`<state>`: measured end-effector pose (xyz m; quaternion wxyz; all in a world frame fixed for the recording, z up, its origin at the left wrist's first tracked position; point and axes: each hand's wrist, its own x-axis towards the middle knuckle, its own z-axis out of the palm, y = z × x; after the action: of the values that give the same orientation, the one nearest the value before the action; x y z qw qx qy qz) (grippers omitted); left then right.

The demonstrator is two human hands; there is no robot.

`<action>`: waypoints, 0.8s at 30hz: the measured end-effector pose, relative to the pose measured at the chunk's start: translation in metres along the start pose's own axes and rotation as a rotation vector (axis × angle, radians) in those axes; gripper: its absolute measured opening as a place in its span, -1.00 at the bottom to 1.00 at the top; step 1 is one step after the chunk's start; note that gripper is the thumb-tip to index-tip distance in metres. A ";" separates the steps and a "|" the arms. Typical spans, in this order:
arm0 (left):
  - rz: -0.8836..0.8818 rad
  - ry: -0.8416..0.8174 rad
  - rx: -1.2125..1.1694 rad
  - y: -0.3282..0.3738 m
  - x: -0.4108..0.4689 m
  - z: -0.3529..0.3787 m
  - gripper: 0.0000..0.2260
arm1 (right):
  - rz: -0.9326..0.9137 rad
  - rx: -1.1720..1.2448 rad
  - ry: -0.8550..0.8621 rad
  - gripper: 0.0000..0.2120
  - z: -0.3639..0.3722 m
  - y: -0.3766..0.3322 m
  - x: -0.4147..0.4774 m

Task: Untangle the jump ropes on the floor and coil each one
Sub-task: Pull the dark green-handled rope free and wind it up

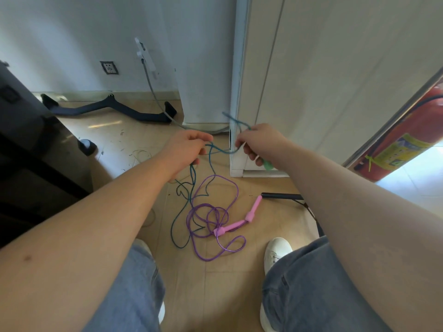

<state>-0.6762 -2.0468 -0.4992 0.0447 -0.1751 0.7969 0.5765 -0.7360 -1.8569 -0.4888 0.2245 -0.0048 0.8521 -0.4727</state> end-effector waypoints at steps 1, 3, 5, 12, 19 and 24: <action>0.010 0.016 -0.013 0.000 0.000 -0.001 -0.75 | 0.024 -0.148 -0.079 -0.87 0.000 0.003 -0.001; 0.012 0.023 -0.038 0.000 0.000 -0.001 -0.70 | 0.063 -0.427 -0.212 -0.81 0.002 0.010 -0.001; 0.008 0.011 -0.050 0.001 -0.003 -0.001 -0.66 | 0.066 -0.567 -0.224 -0.75 0.005 0.016 -0.001; 0.052 -0.020 -0.024 0.008 -0.012 0.004 -0.53 | -0.036 -0.303 -0.202 -0.80 0.011 0.008 -0.004; 0.097 -0.076 -0.243 0.015 -0.015 0.005 -0.55 | -0.139 -0.302 -0.345 -0.60 0.019 0.003 -0.010; 0.147 -0.058 -0.504 0.021 -0.013 -0.002 -0.39 | -0.167 -0.347 -0.543 -0.64 0.037 0.011 -0.012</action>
<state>-0.6710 -2.0399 -0.4763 -0.0192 -0.1058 0.6369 0.7634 -0.7086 -1.8778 -0.5103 0.3996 -0.2386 0.8258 -0.3187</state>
